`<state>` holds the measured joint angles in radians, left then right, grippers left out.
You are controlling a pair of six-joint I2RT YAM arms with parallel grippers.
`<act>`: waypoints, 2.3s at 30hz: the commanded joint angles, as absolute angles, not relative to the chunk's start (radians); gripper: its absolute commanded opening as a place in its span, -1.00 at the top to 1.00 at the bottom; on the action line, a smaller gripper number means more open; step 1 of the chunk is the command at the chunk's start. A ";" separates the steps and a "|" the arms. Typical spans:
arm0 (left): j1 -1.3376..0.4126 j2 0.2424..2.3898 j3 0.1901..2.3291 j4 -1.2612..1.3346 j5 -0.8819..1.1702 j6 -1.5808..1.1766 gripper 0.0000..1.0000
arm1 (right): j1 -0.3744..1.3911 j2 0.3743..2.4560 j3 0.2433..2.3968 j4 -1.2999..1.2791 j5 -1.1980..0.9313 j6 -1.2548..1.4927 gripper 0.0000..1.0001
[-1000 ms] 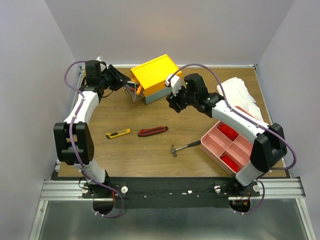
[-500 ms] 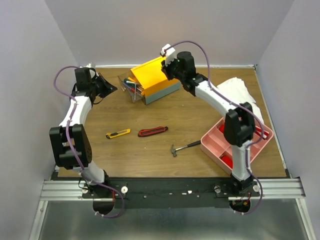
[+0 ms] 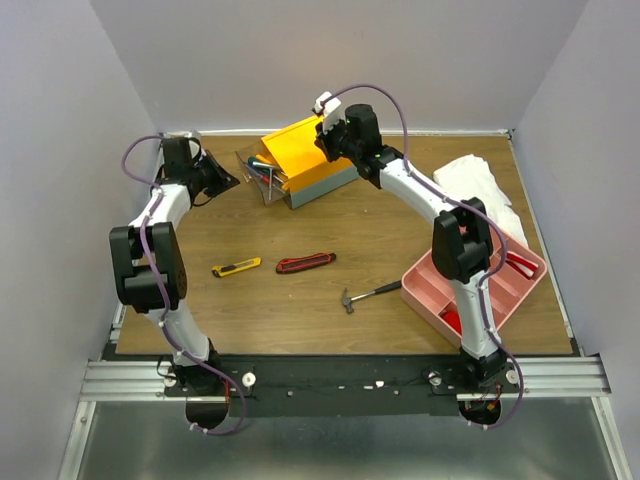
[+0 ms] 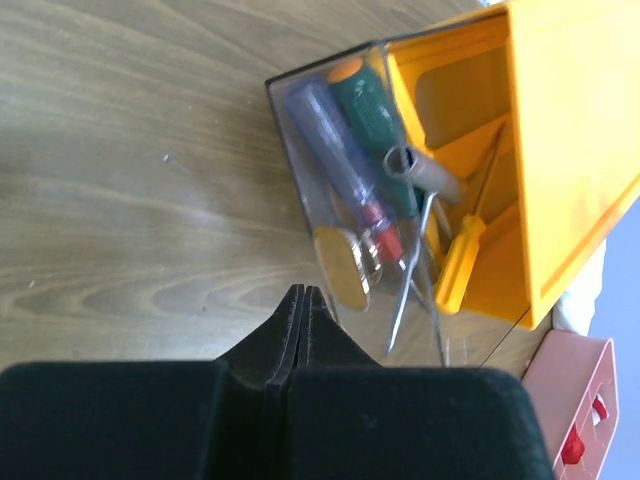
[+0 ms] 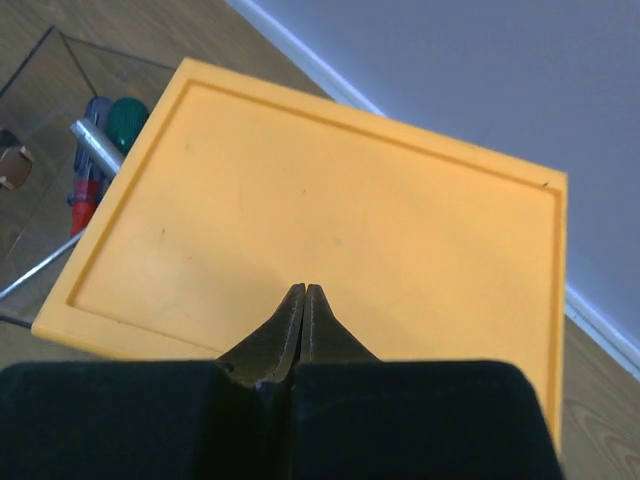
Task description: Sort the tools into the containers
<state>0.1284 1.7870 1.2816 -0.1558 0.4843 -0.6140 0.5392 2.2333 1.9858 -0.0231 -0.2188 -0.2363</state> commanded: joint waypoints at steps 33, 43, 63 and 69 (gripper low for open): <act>-0.043 2.037 1.510 -0.076 0.515 -0.768 0.66 | 0.538 2.186 1.769 -0.132 -0.313 -0.284 0.91; -0.029 1.996 1.450 -0.150 0.414 -0.824 0.13 | 0.540 2.180 1.749 -0.127 -0.305 -0.284 0.91; -0.063 2.155 1.554 -0.133 0.368 -0.851 0.18 | 0.543 2.181 1.733 -0.130 -0.301 -0.296 0.91; -0.066 2.100 1.520 -0.207 0.350 -0.844 0.14 | 0.541 2.180 1.733 -0.129 -0.298 -0.291 0.91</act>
<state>-0.0471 2.1544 1.5185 -0.1696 0.3668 -0.8417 0.5373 2.1590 1.7756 0.0444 -0.3004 -0.2897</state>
